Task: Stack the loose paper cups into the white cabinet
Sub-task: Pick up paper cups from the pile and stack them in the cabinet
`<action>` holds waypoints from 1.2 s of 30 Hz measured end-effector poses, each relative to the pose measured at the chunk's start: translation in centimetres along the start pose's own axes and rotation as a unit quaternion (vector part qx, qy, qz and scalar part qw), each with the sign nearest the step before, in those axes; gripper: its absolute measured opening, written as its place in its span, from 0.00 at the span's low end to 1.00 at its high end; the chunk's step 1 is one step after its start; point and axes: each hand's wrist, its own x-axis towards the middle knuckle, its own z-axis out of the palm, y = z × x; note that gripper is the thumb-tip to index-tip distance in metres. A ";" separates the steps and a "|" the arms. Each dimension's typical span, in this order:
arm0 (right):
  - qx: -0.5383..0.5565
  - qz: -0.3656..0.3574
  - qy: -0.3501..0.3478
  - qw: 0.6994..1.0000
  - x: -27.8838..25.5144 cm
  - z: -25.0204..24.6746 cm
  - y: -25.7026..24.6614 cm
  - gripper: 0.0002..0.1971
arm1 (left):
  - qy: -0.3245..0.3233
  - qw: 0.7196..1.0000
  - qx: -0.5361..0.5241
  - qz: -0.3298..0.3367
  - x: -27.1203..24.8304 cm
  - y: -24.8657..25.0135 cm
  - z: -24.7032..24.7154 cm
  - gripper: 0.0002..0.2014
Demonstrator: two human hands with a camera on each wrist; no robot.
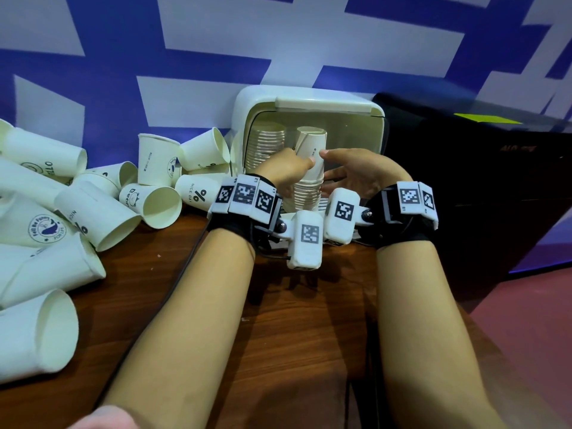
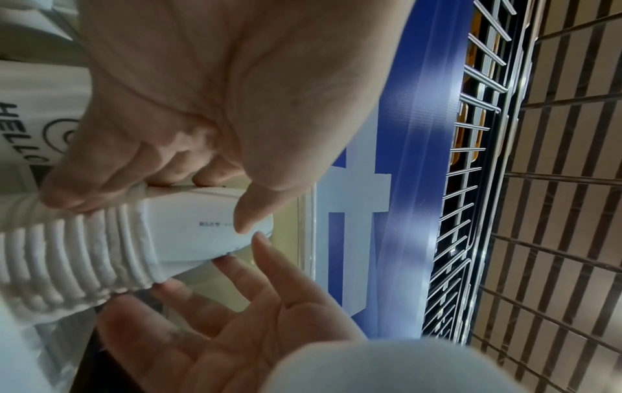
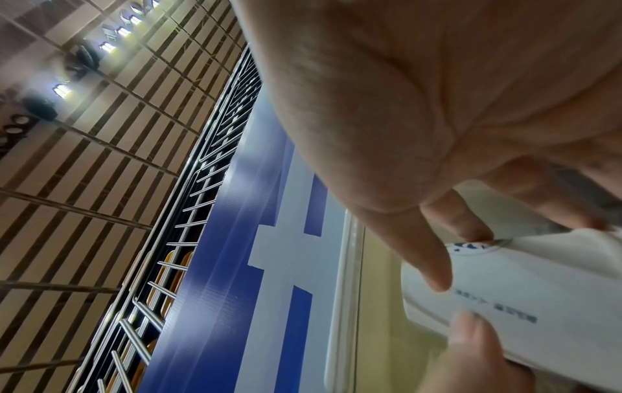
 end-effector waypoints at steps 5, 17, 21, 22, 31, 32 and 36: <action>-0.008 -0.053 -0.006 0.999 0.7 0.2 0.4 0.09 | -0.017 0.999 -0.031 0.002 0.5 -0.5 0.5 0.24; -0.031 -0.055 0.044 0.997 0.7 0.3 -0.8 0.12 | -0.054 0.997 0.048 0.005 -2.6 0.9 -3.3 0.18; -0.033 -0.120 -0.029 0.992 -0.8 2.2 -2.5 0.08 | -0.044 0.997 0.068 0.002 -5.8 1.2 -7.0 0.15; -0.029 -0.140 -0.050 0.988 -1.4 3.0 -2.9 0.08 | -0.025 0.997 0.072 -0.004 -6.4 1.1 -7.8 0.15; 0.009 -0.156 -0.095 0.983 -2.3 13.3 -2.8 0.09 | 0.093 0.917 0.367 -0.125 -9.0 -4.3 -13.4 0.16; -0.004 -0.135 -0.097 0.986 -2.0 14.3 -2.4 0.10 | 0.102 0.895 0.415 -0.129 -9.1 -4.8 -13.4 0.19; -0.022 -0.066 -0.116 0.991 -1.1 17.0 -0.5 0.14 | 0.105 0.867 0.456 -0.168 -9.1 -6.5 -13.3 0.26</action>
